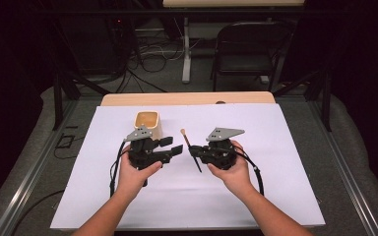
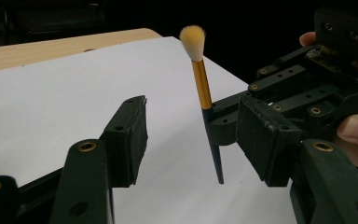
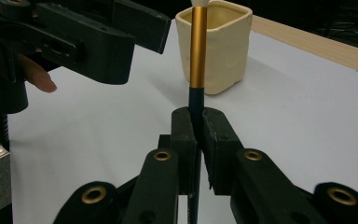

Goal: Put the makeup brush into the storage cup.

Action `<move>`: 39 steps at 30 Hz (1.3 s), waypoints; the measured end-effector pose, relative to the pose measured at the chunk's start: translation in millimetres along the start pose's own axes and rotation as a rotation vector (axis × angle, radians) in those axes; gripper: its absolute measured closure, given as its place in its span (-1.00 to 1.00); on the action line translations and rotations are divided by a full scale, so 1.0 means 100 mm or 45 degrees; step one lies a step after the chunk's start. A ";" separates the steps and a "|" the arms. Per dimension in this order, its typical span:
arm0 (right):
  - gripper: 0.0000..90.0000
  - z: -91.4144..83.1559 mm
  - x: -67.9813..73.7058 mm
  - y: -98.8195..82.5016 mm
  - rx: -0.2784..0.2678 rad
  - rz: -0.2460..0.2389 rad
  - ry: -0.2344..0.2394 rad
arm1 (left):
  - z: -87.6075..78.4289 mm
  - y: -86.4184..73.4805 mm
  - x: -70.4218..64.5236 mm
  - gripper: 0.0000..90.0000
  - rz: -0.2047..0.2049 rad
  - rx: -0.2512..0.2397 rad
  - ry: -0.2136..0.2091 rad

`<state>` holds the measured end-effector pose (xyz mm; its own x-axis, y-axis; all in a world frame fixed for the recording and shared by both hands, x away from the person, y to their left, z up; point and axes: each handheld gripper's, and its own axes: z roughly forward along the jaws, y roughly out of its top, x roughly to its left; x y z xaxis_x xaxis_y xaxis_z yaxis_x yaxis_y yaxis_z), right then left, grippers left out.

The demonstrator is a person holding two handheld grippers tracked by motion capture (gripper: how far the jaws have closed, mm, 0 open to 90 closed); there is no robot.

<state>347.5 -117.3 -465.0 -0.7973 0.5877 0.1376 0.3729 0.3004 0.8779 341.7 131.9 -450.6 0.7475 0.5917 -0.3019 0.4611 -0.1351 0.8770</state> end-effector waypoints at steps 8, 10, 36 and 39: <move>0.85 0.02 0.01 0.00 -0.033 0.013 -0.006 | 0.02 0.00 0.01 0.00 -0.014 -0.017 -0.010; 0.85 0.02 0.01 0.00 -0.030 0.018 -0.005 | 0.02 -0.01 0.00 0.04 -0.018 -0.028 -0.006; 0.85 0.12 0.09 -0.06 -0.056 0.031 0.013 | 0.05 -0.04 0.03 0.30 -0.097 -0.049 -0.030; 0.85 0.13 0.10 -0.07 -0.056 0.028 0.015 | 0.06 -0.04 0.04 0.32 -0.103 -0.049 -0.031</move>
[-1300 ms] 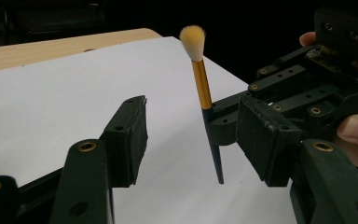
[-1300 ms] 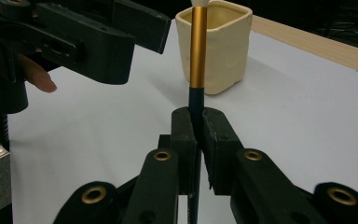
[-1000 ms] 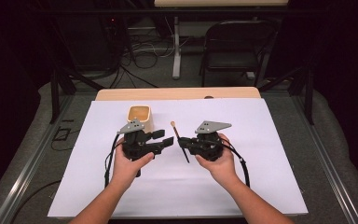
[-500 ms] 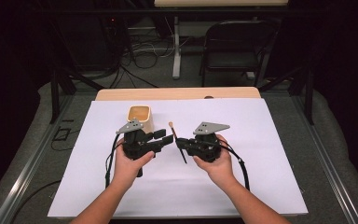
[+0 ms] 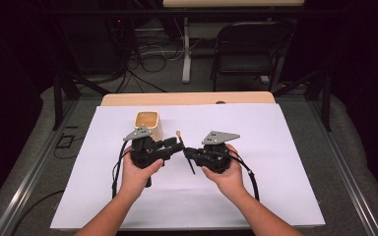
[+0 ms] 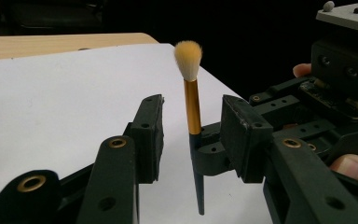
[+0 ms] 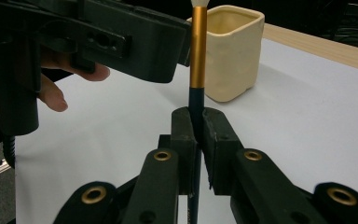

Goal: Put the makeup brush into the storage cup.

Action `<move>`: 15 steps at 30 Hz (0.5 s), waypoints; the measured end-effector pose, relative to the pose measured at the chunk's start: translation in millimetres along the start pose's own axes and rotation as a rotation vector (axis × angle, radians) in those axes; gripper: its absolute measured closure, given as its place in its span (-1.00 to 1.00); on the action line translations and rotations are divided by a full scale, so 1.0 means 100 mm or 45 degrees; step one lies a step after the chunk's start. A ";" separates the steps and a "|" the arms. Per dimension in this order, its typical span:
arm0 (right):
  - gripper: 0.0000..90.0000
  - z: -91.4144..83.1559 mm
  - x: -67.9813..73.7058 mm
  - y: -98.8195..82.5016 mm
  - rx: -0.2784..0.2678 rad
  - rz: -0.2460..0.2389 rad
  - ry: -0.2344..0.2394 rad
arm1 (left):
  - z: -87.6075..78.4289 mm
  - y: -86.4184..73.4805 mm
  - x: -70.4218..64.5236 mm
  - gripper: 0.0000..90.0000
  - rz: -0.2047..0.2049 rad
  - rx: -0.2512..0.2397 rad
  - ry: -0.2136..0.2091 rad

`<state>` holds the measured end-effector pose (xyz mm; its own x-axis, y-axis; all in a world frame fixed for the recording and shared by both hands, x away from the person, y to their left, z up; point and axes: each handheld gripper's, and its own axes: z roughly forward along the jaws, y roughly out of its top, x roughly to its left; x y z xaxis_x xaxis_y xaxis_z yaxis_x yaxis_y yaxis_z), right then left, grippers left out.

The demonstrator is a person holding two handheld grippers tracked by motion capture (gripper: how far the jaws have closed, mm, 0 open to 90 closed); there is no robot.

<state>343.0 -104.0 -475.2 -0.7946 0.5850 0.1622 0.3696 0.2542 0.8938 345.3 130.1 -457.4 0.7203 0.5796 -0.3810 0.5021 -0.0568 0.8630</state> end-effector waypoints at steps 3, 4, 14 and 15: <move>0.85 0.00 0.01 0.00 -0.008 0.002 0.003 | 0.01 -0.01 0.00 0.33 -0.011 -0.003 -0.003; 0.85 0.01 0.01 0.00 -0.008 0.005 0.004 | 0.01 -0.01 0.00 0.34 -0.013 -0.003 -0.003; 0.85 0.02 0.02 0.00 -0.015 0.001 0.004 | 0.01 -0.01 0.01 0.39 -0.032 -0.005 -0.012; 0.85 0.02 0.03 -0.01 -0.016 -0.002 0.004 | 0.01 -0.01 0.01 0.40 -0.035 -0.005 -0.014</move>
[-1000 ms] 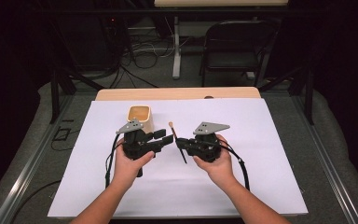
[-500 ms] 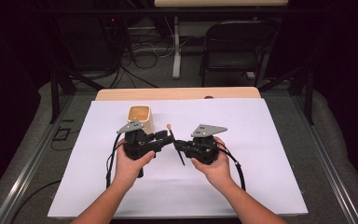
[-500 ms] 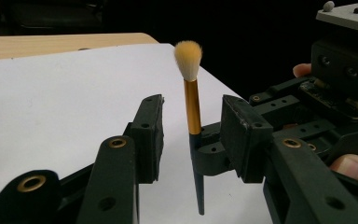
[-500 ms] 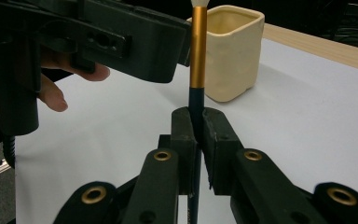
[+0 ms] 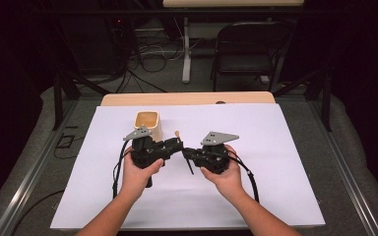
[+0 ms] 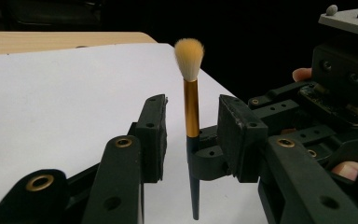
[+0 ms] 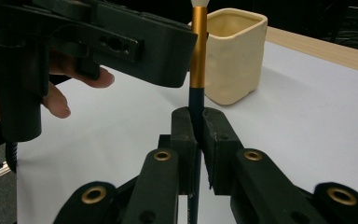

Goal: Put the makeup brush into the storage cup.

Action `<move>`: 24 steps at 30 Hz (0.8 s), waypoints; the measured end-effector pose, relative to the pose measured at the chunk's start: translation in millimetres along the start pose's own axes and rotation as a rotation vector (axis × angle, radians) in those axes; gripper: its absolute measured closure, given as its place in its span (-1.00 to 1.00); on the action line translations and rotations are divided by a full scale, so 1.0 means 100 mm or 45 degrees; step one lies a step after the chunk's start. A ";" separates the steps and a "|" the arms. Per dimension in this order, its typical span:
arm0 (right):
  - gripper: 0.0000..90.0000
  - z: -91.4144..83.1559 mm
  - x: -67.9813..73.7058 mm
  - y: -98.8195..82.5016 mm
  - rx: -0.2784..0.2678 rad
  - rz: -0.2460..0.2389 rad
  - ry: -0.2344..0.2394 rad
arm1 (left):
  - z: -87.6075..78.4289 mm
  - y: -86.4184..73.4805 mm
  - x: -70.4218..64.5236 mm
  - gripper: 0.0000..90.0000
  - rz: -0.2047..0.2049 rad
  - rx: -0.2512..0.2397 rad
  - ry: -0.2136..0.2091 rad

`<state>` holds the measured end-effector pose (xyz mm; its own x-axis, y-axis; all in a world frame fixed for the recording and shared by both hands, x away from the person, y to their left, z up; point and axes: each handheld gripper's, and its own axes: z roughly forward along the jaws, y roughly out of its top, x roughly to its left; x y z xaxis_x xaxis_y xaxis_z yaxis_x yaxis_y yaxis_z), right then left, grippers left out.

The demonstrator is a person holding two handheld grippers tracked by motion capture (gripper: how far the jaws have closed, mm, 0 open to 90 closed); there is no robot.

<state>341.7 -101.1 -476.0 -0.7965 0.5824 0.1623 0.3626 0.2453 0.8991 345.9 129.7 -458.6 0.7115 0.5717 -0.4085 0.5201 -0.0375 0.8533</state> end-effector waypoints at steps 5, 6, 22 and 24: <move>0.85 0.01 0.02 0.00 -0.001 -0.002 0.004 | 0.00 0.00 0.01 0.45 -0.016 0.001 -0.006; 0.85 0.01 0.02 0.00 -0.003 -0.004 0.004 | 0.00 0.00 0.01 0.46 -0.016 0.002 -0.007; 0.85 0.05 0.05 -0.01 0.004 -0.004 0.010 | -0.01 -0.01 0.02 0.58 -0.073 -0.008 -0.020; 0.85 0.05 0.05 -0.02 0.005 -0.012 0.009 | -0.01 -0.01 0.03 0.60 -0.076 -0.007 -0.023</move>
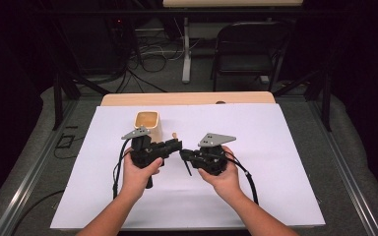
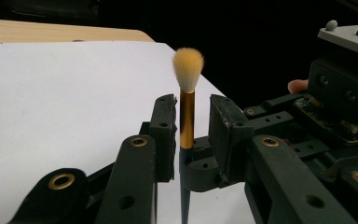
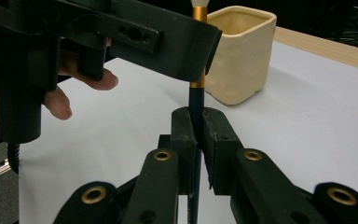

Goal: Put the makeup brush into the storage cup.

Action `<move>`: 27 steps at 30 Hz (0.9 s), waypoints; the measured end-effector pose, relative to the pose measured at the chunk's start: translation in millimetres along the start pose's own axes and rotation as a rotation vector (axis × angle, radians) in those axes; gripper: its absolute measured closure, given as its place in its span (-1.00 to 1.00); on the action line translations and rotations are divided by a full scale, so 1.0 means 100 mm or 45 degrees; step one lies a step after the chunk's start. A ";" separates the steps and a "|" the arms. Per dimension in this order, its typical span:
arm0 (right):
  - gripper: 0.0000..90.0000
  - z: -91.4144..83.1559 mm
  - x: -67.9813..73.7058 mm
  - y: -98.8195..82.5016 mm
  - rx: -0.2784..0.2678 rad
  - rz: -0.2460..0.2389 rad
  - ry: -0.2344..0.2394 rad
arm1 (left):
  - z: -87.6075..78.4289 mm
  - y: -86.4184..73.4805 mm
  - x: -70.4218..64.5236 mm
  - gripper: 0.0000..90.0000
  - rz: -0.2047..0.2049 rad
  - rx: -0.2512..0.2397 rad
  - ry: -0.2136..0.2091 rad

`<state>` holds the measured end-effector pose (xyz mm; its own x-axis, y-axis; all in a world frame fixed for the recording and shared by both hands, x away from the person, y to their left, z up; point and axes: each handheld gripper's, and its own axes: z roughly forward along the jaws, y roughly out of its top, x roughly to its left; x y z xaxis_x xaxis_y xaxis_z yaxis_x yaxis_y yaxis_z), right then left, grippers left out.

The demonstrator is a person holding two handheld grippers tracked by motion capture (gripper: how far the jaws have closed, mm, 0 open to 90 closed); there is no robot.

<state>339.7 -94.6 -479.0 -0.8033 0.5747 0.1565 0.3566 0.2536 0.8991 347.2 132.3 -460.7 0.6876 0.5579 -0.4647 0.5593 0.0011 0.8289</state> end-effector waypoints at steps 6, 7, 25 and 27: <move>0.85 0.01 0.00 -0.02 0.001 0.005 0.001 | -0.01 0.00 0.01 0.65 -0.018 0.002 -0.001; 0.85 0.01 0.00 -0.02 0.000 0.007 0.001 | -0.01 0.00 0.01 0.67 -0.023 0.001 -0.002; 0.85 0.02 0.01 -0.02 -0.002 0.010 0.002 | -0.01 -0.01 0.02 0.82 -0.045 0.001 0.005; 0.85 0.02 0.01 -0.02 -0.003 0.008 0.002 | -0.01 -0.01 0.02 0.83 -0.051 -0.001 0.005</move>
<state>339.3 -93.4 -481.4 -0.8016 0.5753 0.1630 0.3609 0.2482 0.8990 347.8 134.5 -462.2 0.6631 0.5604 -0.4962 0.5858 0.0242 0.8101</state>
